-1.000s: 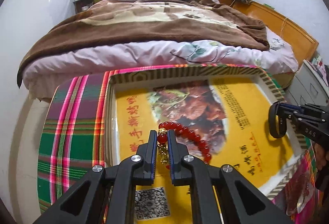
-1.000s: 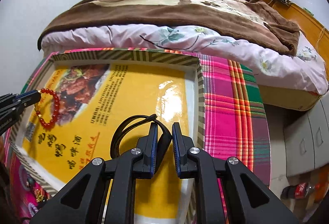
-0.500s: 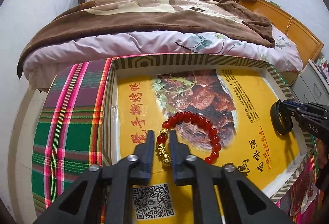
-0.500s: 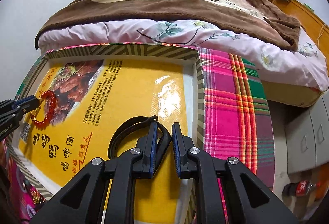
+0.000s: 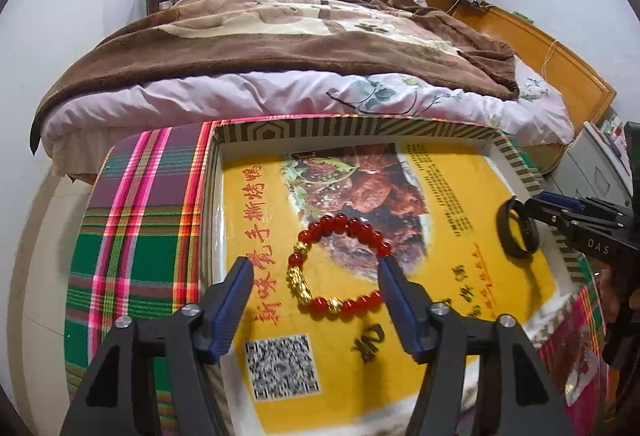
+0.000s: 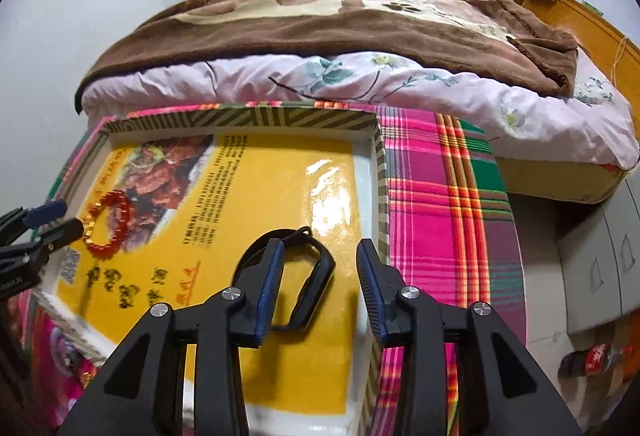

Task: Organize jewelry
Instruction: 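Open the left gripper to drop the red bracelet while the right releases the band, then grasp the clear glass dish rim with the right gripper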

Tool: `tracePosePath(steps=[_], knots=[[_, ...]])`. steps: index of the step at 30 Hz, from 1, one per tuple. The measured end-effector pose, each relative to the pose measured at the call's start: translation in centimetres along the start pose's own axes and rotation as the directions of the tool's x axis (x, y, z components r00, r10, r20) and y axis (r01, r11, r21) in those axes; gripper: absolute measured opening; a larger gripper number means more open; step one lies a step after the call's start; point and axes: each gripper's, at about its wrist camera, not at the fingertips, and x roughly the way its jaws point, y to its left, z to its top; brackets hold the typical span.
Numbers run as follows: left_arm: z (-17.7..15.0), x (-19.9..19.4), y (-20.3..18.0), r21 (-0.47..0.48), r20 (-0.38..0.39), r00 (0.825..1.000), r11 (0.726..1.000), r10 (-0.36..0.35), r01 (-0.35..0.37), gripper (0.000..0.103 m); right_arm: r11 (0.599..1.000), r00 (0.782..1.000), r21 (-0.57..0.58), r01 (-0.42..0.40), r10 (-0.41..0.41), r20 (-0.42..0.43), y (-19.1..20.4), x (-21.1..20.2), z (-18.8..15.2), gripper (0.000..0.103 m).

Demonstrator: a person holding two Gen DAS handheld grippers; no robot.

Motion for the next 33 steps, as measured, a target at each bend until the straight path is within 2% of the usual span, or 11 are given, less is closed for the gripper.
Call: tracePosePath(steps=[8,10,14,18,26,28,33], knots=[[-1.7,-5.5,-0.1,-0.003,0.081,0.996,1.000,-0.029,0.029,0.069,0.999,0.997,0.012,-0.029,0.029,0.073,0.1,-4.7,-2.0,0.039],[-2.7,-6.9,0.0,-0.007,0.101,0.994,0.999,-0.031,0.032,0.073,0.999,0.995,0.022,-0.037,0.035,0.089,0.0,-5.7,-2.7,0.039],[-4.6,-9.0,0.0,-0.001,0.111,0.993,1.000,-0.030,0.030,0.073,0.998,0.991,0.027,-0.054,0.051,0.120,0.1,-7.9,-4.6,0.039],[-7.0,-10.7,0.0,0.009,0.127,0.991,1.000,-0.030,0.029,0.073,0.998,0.987,0.026,-0.062,0.058,0.148,0.1,-9.9,-6.7,0.044],[-12.4,-12.4,0.3,-0.038,0.124,0.991,0.997,-0.056,0.061,0.073,0.995,0.989,0.085,-0.056,0.043,0.145,-0.8,-11.1,-11.4,0.052],[-13.4,-12.7,0.4,-0.054,0.128,0.990,0.996,-0.063,0.071,0.074,0.992,0.989,0.105,-0.065,0.051,0.137,-1.1,-11.0,-12.5,0.058],[-15.5,-13.3,0.8,-0.090,0.132,0.988,0.992,-0.076,0.088,0.075,0.983,0.993,0.168,-0.073,0.056,0.101,-1.6,-10.3,-14.4,0.058]])
